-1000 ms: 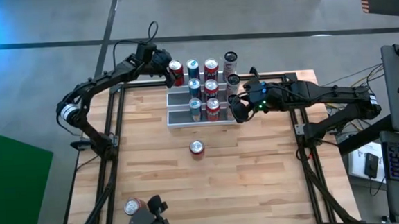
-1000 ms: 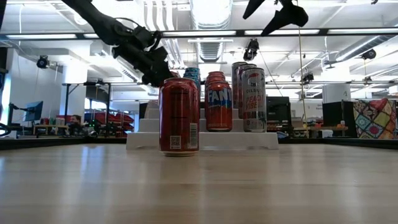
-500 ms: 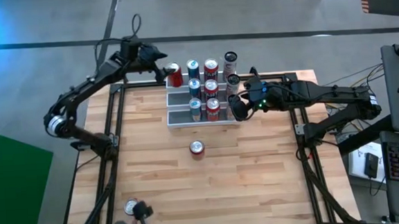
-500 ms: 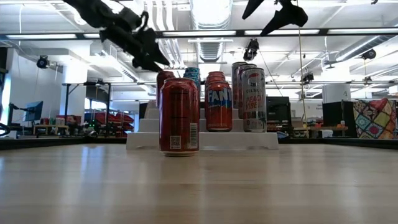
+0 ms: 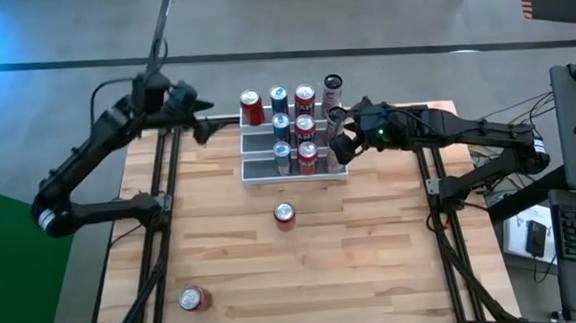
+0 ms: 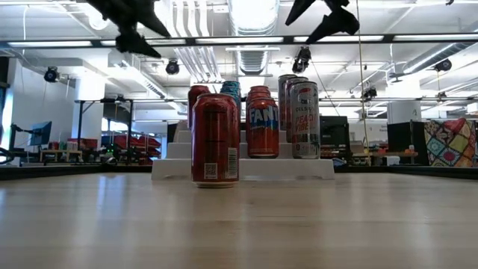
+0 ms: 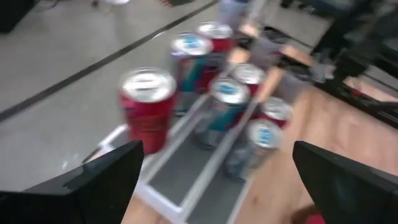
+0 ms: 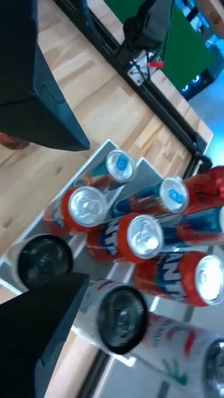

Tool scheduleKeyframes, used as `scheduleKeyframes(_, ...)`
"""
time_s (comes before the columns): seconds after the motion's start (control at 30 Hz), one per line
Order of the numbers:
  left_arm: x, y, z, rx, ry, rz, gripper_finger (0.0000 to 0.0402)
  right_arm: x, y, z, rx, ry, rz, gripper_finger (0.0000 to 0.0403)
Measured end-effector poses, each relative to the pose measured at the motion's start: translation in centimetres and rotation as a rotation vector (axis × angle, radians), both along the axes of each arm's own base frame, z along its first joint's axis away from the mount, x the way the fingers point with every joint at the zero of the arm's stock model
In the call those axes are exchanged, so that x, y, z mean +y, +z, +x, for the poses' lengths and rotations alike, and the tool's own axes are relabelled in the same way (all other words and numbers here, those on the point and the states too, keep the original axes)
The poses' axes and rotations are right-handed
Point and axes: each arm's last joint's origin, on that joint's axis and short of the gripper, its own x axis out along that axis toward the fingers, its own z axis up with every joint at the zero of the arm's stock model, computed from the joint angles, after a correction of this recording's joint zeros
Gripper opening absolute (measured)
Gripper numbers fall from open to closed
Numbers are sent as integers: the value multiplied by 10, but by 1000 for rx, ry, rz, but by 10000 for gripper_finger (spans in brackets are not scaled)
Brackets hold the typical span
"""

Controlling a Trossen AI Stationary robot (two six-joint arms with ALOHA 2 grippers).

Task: Place canned beverage on shelf
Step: Put the top red soda can on the middle tier of the shelf aligned with the red soda can

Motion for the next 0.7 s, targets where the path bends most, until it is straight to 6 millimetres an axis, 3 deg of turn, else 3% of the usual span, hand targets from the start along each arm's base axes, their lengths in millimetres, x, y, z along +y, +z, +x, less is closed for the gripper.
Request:
scheduleKeyframes(0.1,-28,-4,4,-24,-57,37,398,-4,3,2,-23,38,-18,325)
scheduleKeyframes(0.27,-61,-28,18,-40,-167,80,398,-10,4,2,-32,80,-30,325)
scheduleKeyframes(0.57,-85,-65,40,-119,-204,-26,397,-2,-5,15,-19,184,56,325)
scheduleKeyframes(0.7,-85,-69,37,-33,-156,-14,388,21,-22,36,37,267,62,325)
